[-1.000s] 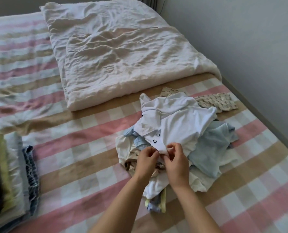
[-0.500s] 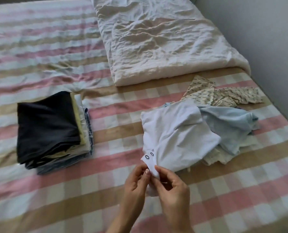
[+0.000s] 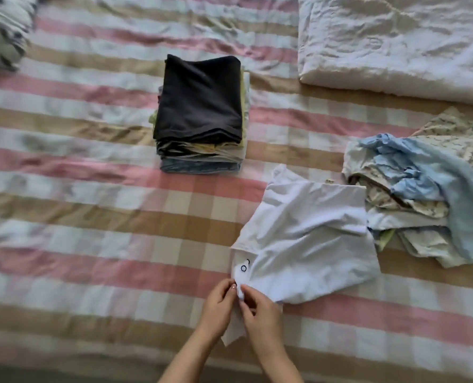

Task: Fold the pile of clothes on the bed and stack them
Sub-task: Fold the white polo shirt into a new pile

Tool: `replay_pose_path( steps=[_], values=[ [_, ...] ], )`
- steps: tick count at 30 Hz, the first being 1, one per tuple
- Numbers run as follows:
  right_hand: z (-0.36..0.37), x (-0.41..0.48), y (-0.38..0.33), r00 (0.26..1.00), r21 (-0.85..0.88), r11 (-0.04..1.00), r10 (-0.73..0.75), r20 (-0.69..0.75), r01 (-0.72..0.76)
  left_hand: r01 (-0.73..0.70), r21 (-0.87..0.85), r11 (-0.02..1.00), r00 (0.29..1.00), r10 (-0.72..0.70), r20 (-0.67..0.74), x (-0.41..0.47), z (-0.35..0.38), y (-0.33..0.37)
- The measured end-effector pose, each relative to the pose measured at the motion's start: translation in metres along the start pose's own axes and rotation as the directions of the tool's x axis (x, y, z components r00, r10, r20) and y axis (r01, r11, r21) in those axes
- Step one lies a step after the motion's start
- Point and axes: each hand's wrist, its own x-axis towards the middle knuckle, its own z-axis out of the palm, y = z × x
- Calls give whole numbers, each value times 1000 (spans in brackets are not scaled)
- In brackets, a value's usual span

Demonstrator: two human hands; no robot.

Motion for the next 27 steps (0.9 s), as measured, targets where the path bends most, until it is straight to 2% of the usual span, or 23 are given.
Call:
replay_pose_path(
  steps=[3, 5, 7, 9, 11, 12, 14, 16, 18, 20, 22, 24, 25, 27],
  values=[
    [0, 12, 12, 982, -226, 974, 16, 189, 28, 96, -49, 994, 995, -95, 23, 3, 8, -20],
    [-9, 23, 15, 956, -346, 936, 42, 290, 64, 80, -61, 995, 996, -82, -23, 2, 14, -26],
    [-24, 38, 8, 969, -381, 914, -48, 243, 141, 40, -47, 998, 975, -49, -217, 0, 16, -29],
    [-37, 59, -9, 960, -379, 882, -246, 135, 279, 68, -24, 997, 910, -71, -409, -4, 16, -35],
    [-44, 89, -26, 920, -427, 821, -384, 77, 378, 168, -72, 983, 887, -183, -425, -8, 17, -41],
    [-44, 105, -32, 906, -469, 783, -410, 103, 408, 214, -98, 972, 885, -236, -402, -10, 19, -45],
    [-41, 136, -41, 872, -595, 641, -409, 270, 485, 258, -126, 958, 880, -286, -379, -14, 26, -51],
    [-40, 157, -41, 825, -718, 406, -286, 487, 565, 255, -146, 956, 872, -293, -392, -16, 34, -54],
    [-39, 170, -40, 767, -739, 206, -147, 624, 641, 248, -176, 953, 856, -301, -420, -13, 38, -54],
    [-41, 176, -38, 727, -721, 98, -107, 678, 686, 198, -245, 949, 844, -292, -450, -8, 38, -50],
    [-44, 176, -45, 730, -725, 90, -139, 670, 683, 138, -259, 956, 824, -255, -505, -6, 32, -41],
    [-52, 170, -49, 724, -711, 169, -288, 627, 683, 70, -196, 978, 789, -175, -589, -7, 21, -27],
    [-59, 166, -48, 686, -683, 195, -438, 582, 704, 20, -150, 989, 768, -111, -631, -8, 13, -19],
    [-71, 154, -42, 546, -636, 186, -717, 433, 749, -108, -55, 993, 716, 39, -697, -9, -7, -2]
  ],
)
